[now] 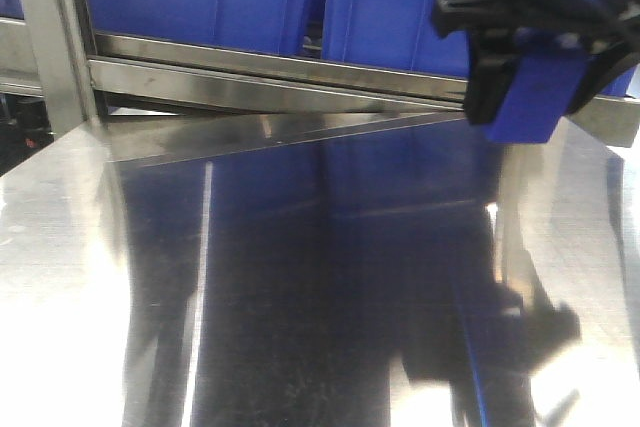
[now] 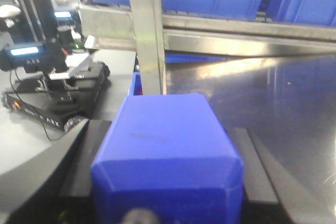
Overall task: Pick and sort blue part to right shelf
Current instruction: 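Close the right gripper on the blue part and lift it, then hold both lifted blue parts clear of the table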
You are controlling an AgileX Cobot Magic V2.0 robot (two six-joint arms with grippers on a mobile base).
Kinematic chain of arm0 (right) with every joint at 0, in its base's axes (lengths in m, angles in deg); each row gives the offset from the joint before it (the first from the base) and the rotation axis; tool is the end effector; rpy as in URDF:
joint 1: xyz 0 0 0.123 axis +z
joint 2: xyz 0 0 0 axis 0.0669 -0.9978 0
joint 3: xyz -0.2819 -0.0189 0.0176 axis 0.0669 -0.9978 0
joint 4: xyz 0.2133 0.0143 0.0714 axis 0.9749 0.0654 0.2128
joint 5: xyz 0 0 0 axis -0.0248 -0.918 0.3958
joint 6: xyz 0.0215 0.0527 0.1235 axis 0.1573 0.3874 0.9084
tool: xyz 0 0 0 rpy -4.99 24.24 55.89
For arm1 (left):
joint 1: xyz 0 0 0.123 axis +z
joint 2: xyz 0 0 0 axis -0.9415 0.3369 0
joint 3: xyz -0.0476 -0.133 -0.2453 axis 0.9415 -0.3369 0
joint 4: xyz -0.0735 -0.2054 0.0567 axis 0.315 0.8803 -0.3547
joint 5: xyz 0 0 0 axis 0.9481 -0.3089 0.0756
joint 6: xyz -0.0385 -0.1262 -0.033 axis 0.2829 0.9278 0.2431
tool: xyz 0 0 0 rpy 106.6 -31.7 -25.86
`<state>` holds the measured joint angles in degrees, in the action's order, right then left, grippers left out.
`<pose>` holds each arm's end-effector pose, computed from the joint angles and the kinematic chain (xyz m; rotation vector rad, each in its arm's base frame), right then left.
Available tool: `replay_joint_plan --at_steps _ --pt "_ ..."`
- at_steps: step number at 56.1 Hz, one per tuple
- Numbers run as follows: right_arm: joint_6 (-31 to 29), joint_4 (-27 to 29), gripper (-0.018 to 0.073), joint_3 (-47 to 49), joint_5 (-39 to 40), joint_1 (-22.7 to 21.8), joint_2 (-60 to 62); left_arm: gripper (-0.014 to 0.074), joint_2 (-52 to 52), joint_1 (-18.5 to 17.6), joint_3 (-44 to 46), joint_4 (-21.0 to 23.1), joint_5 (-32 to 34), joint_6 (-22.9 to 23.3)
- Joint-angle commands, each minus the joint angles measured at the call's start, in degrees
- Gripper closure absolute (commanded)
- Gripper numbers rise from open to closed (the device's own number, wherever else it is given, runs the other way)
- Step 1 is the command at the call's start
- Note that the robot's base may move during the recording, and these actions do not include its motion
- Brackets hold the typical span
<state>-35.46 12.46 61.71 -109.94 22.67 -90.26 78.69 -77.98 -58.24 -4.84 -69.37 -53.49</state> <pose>0.2883 0.1237 0.2523 -0.1805 2.5581 0.1140 0.0635 0.0043 0.2933 0.0461 1.7746 -0.0182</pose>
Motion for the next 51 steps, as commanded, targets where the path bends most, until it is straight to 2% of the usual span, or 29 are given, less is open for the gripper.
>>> replay_joint_plan --at_steps 1,17,30,40,51 --pt "-0.8 -3.6 0.0323 -4.2 7.7 0.0 8.7 0.023 -2.3 0.1 0.8 -0.6 3.4 0.5" --pt "-0.8 -12.0 0.0323 -21.9 14.7 0.0 30.6 0.023 -9.0 0.1 -0.8 -0.6 2.1 0.5" --pt "-0.8 -14.3 0.0323 -33.9 15.0 0.0 52.1 0.023 -9.0 0.1 -0.8 -0.6 2.2 0.5" --pt "-0.8 -14.3 0.0323 -38.2 13.6 0.0 67.2 0.023 -9.0 0.1 -0.8 -0.6 2.2 0.5" --pt "-0.8 -14.3 0.0323 -38.3 14.9 0.0 76.4 0.023 -9.0 0.1 -0.8 -0.6 2.2 0.5"
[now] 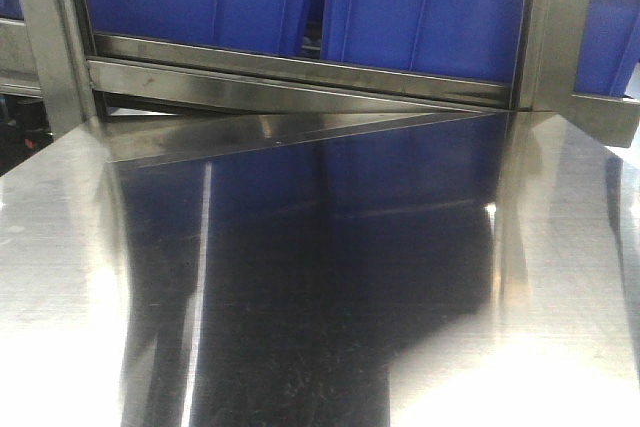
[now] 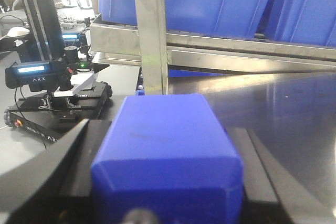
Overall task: Pick and sort blue part to right shelf
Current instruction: 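Hold both lifted blue parts clear of the table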
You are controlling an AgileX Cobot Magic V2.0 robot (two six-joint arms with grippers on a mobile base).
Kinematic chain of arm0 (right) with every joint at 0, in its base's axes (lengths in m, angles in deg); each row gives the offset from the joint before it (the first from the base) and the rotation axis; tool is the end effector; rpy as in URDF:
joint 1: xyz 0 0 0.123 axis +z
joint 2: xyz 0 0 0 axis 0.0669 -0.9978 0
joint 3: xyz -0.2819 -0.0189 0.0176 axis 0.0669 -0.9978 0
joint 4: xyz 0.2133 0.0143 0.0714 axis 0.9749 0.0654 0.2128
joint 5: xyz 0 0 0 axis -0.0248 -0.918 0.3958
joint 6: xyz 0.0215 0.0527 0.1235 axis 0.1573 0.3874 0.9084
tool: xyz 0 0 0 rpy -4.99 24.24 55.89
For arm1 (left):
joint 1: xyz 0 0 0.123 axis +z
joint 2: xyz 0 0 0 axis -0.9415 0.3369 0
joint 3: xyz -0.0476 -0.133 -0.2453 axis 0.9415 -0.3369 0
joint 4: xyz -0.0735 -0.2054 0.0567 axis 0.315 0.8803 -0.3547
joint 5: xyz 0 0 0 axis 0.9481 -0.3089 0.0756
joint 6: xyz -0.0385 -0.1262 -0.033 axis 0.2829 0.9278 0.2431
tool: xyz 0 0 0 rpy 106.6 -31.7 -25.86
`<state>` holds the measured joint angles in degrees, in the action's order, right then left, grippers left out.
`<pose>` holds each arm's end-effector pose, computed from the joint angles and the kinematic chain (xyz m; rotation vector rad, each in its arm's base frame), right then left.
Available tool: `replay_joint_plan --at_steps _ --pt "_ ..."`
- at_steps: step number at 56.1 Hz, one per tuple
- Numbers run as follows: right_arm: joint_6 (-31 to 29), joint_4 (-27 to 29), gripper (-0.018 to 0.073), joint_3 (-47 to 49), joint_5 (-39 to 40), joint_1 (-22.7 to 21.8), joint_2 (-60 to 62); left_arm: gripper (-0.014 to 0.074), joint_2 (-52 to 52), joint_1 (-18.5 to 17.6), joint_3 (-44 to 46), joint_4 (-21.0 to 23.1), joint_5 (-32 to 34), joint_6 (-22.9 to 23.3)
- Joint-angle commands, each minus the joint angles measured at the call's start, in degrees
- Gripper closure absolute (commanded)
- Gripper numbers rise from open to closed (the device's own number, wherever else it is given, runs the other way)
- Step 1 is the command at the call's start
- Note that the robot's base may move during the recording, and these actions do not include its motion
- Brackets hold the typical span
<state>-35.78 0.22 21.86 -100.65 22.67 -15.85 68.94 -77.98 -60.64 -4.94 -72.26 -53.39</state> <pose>0.0740 0.0041 0.2829 -0.1893 1.7684 0.1934 0.0387 0.0087 0.2815 0.0286 1.6970 -0.0226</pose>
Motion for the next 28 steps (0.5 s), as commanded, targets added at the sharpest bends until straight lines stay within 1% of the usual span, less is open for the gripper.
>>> replay_joint_plan --at_steps 1,10,21,28 --pt "-0.5 -2.1 0.0323 1.5 5.9 0.0 2.7 0.023 0.8 0.1 1.6 -0.5 5.1 0.4" --pt "-0.5 -3.3 0.0323 1.5 6.8 0.0 6.0 0.023 0.8 0.1 1.6 -0.5 5.1 0.4" --pt "-0.5 -5.8 0.0323 1.5 7.5 0.0 6.1 0.023 0.8 0.1 1.6 -0.5 5.1 0.4" --pt "-0.5 -5.9 0.0323 1.5 7.4 0.0 6.1 0.023 0.8 0.1 1.6 -0.5 5.1 0.4"
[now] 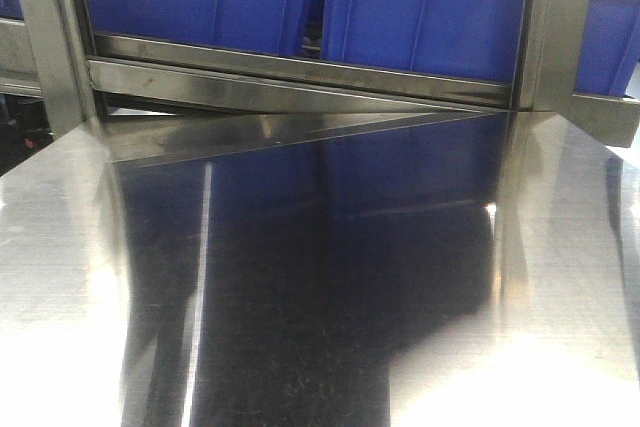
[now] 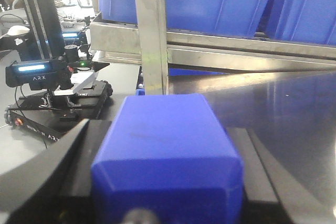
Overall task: Pick and sort blue part to right shelf
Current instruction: 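Hold both lifted blue parts clear of the table, then drive the base away from the table while holding both parts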
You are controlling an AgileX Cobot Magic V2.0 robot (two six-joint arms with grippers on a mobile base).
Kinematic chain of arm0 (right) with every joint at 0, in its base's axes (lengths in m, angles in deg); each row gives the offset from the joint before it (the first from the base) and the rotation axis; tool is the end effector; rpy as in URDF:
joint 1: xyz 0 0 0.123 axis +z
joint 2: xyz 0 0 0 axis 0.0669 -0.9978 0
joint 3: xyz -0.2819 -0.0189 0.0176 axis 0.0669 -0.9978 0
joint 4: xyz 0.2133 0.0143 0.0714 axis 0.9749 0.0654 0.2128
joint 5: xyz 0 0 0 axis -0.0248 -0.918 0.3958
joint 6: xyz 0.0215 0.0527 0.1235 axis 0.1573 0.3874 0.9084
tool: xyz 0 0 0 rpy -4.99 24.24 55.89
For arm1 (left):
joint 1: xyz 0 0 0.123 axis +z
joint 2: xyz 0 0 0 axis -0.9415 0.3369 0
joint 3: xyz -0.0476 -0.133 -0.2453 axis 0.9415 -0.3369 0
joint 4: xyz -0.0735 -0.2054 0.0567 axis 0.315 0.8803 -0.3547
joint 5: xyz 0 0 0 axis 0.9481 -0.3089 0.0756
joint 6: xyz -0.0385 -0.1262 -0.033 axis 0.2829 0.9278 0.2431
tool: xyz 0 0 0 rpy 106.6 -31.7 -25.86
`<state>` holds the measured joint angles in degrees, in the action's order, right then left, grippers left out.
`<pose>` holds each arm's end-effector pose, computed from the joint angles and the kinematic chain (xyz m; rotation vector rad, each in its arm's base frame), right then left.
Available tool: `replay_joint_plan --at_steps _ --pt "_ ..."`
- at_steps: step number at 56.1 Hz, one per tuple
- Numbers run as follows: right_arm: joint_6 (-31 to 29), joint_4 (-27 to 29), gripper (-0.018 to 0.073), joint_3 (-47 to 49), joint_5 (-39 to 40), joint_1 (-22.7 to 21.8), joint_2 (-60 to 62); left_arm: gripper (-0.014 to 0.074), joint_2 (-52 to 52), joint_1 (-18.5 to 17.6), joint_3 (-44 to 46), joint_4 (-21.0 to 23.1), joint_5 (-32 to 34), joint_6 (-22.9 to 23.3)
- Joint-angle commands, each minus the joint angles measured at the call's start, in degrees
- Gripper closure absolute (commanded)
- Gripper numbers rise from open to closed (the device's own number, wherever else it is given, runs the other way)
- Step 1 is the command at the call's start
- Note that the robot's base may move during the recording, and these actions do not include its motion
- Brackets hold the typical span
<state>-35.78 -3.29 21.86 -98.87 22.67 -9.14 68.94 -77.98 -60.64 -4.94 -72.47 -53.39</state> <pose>0.0578 -0.0067 0.2953 -0.1838 1.6114 0.1747 0.0387 0.0087 0.2810 0.0282 1.7007 -0.0221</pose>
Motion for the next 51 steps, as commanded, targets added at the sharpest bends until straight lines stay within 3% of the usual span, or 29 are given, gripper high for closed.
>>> replay_joint_plan --at_steps 1,51 --pt "-0.5 -2.3 0.0323 1.5 5.4 0.0 -0.7 0.023 0.8 0.1 1.6 -0.5 5.3 0.4" --pt "-0.5 -2.3 0.0323 1.5 4.5 0.0 -0.7 0.023 0.8 0.1 1.6 -0.4 5.3 0.4"
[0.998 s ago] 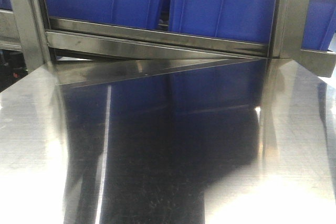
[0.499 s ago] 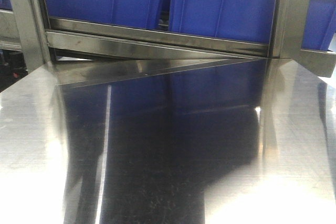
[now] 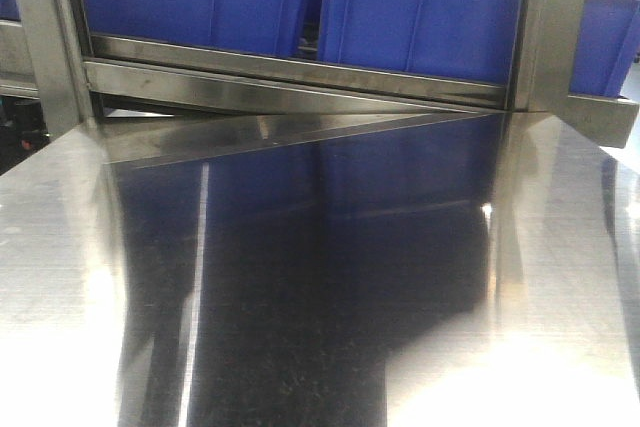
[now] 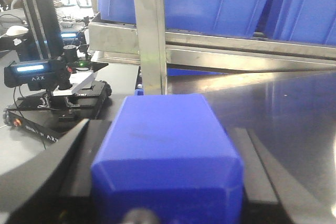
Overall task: Pick and sort blue part to right shelf
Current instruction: 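Drive the base away from the table while holding both parts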
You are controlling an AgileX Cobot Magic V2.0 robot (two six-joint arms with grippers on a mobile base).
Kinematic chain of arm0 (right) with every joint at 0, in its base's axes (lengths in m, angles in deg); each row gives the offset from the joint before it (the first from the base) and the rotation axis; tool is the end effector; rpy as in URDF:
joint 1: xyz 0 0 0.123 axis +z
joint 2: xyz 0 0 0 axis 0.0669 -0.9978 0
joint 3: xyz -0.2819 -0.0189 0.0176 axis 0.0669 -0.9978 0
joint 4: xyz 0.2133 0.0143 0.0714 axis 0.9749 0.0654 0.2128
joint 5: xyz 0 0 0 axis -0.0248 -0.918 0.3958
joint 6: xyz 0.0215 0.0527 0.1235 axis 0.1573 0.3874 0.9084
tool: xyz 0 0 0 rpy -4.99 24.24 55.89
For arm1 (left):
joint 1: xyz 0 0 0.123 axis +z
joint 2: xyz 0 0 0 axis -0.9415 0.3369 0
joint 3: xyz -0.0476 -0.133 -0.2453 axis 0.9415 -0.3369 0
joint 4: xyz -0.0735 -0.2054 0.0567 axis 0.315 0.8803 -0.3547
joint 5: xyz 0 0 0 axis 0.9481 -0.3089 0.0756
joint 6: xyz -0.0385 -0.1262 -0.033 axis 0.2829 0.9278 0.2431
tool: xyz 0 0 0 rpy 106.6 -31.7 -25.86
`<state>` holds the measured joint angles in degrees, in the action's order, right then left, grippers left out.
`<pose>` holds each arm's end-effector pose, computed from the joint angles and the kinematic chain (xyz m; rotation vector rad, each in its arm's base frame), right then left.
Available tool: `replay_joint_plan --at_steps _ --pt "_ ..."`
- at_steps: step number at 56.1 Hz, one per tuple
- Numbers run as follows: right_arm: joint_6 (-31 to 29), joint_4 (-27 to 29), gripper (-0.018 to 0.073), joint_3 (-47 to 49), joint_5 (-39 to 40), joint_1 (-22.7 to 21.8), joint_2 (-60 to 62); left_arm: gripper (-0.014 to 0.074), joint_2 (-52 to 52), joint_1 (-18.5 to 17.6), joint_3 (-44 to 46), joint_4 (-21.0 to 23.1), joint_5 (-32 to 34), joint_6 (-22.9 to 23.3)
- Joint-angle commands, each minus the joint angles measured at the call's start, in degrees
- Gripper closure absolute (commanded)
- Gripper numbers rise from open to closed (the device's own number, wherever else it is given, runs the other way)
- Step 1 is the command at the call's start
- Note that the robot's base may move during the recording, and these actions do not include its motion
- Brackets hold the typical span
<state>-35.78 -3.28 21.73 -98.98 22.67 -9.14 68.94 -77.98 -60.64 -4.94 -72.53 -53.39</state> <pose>0.0580 -0.0066 0.2943 -0.1840 1.6154 0.1735 0.0387 0.0088 0.2809 0.0281 1.7017 -0.0220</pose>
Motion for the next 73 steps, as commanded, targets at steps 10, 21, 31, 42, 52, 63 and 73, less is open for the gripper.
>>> replay_joint_plan --at_steps 10,21,31,42,52,63,73 --pt "-0.5 -2.3 0.0323 1.7 4.6 0.0 -0.7 0.023 0.8 0.1 1.6 -0.4 5.3 0.4" --pt "-0.5 -2.3 0.0323 1.7 4.5 0.0 -0.7 0.023 0.8 0.1 1.6 -0.3 5.2 0.4" --pt "-0.5 -2.3 0.0323 1.7 4.5 0.0 -0.8 0.023 1.0 0.1 1.6 -0.3 5.6 0.4" --pt "-0.5 -2.3 0.0323 1.7 4.5 0.0 -0.7 0.023 1.0 0.1 1.6 -0.3 5.6 0.4" --pt "-0.5 -2.3 0.0323 1.7 4.5 0.0 -0.7 0.023 1.0 0.1 1.6 -0.3 5.6 0.4" --pt "-0.5 -2.3 0.0323 1.7 4.5 0.0 -0.7 0.023 1.0 0.1 1.6 -0.3 5.6 0.4" --pt "-0.5 -2.3 0.0323 1.7 4.5 0.0 -0.7 0.023 1.0 0.1 1.6 -0.3 5.6 0.4"
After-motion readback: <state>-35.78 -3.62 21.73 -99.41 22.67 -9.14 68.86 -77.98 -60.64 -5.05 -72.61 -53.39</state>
